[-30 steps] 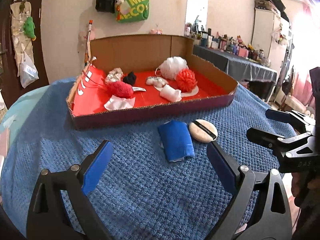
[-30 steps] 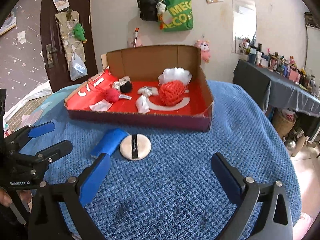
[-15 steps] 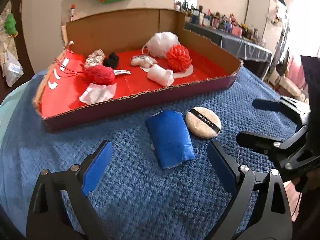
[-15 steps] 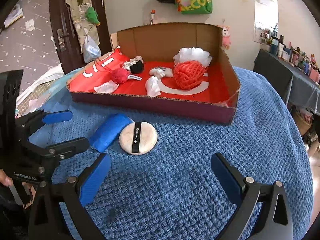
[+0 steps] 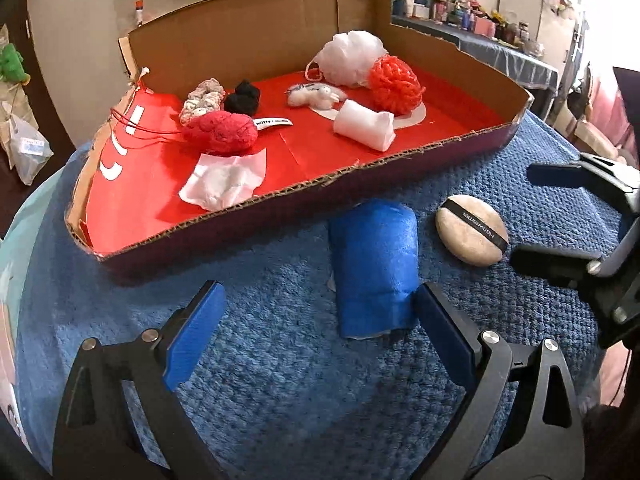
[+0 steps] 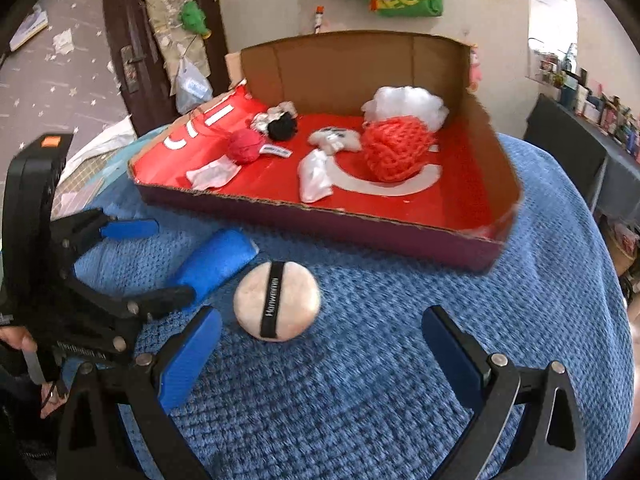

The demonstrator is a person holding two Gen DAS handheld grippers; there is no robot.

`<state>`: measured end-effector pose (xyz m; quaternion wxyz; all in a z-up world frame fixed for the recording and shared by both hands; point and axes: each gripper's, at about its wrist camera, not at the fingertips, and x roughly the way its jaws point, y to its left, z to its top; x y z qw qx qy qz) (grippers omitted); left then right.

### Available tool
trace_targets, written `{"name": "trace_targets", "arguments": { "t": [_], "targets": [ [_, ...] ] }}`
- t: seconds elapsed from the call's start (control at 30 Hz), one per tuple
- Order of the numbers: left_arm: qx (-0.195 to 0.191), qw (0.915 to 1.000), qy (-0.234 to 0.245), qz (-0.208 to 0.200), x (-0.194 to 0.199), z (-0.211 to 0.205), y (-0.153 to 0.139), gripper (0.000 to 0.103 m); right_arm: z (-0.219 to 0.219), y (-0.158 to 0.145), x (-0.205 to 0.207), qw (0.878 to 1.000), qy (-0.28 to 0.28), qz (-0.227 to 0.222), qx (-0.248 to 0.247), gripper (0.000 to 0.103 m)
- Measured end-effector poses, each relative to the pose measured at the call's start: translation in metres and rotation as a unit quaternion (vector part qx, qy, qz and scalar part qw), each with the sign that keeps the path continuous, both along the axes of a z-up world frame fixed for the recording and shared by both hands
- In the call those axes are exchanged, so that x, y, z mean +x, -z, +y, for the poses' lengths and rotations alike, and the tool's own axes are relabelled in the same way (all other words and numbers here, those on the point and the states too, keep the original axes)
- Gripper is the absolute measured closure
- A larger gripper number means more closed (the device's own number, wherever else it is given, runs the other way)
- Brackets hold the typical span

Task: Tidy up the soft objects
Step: 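Grasp the beige powder puff with the right gripper while the left grasps the blue cloth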

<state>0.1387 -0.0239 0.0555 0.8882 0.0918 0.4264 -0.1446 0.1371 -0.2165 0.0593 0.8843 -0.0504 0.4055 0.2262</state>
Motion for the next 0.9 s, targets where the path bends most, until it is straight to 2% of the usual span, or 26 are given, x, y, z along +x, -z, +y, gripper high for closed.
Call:
{"name": "trace_targets", "arguments": {
  "t": [0.1, 0.2, 0.3, 0.37, 0.47, 0.5, 0.53, 0.57, 0.67, 0.77, 0.9],
  "targets": [
    [-0.006, 0.9999, 0.011, 0.003, 0.003, 0.004, -0.002, 0.006, 0.009, 0.006, 0.004, 1.000, -0.022, 0.012, -0.011, 0.001],
    [-0.008, 0.9995, 0.032, -0.001, 0.004, -0.002, -0.003, 0.008, 0.019, 0.012, 0.008, 0.998, -0.045, 0.022, -0.028, 0.013],
    [-0.009, 0.9987, 0.049, -0.003, 0.008, -0.009, -0.004, 0.027, 0.027, 0.017, 0.010, 0.997, -0.056, 0.025, -0.044, 0.018],
    [-0.014, 0.9982, 0.058, 0.000, 0.012, -0.012, -0.003, 0.044, 0.031, 0.017, 0.011, 0.996, -0.066, 0.021, -0.049, 0.021],
    [-0.039, 0.9965, 0.071, 0.022, 0.017, -0.013, 0.001, 0.057, 0.034, 0.017, 0.010, 0.996, -0.075, 0.017, -0.050, 0.032],
    [-0.048, 0.9956, 0.076, 0.027, 0.018, -0.014, 0.002, 0.058, 0.035, 0.017, 0.011, 0.996, -0.077, 0.016, -0.049, 0.036],
    [-0.051, 0.9952, 0.078, 0.029, 0.018, -0.014, 0.003, 0.061, 0.035, 0.018, 0.011, 0.996, -0.079, 0.014, -0.047, 0.045],
    [-0.053, 0.9948, 0.082, 0.029, 0.017, -0.015, 0.003, 0.066, 0.034, 0.017, 0.011, 0.996, -0.082, 0.014, -0.044, 0.048],
    [-0.064, 0.9940, 0.084, 0.027, 0.016, -0.015, 0.000, 0.067, 0.033, 0.014, 0.007, 0.996, -0.086, 0.002, -0.037, 0.052],
    [-0.084, 0.9925, 0.085, 0.026, 0.013, -0.011, -0.006, 0.067, 0.028, 0.005, 0.002, 0.996, -0.082, -0.007, -0.024, 0.052],
    [-0.092, 0.9918, 0.087, 0.018, 0.010, -0.010, -0.010, 0.068, 0.021, -0.003, -0.003, 0.998, -0.066, -0.017, -0.017, 0.052]
  ]
}}
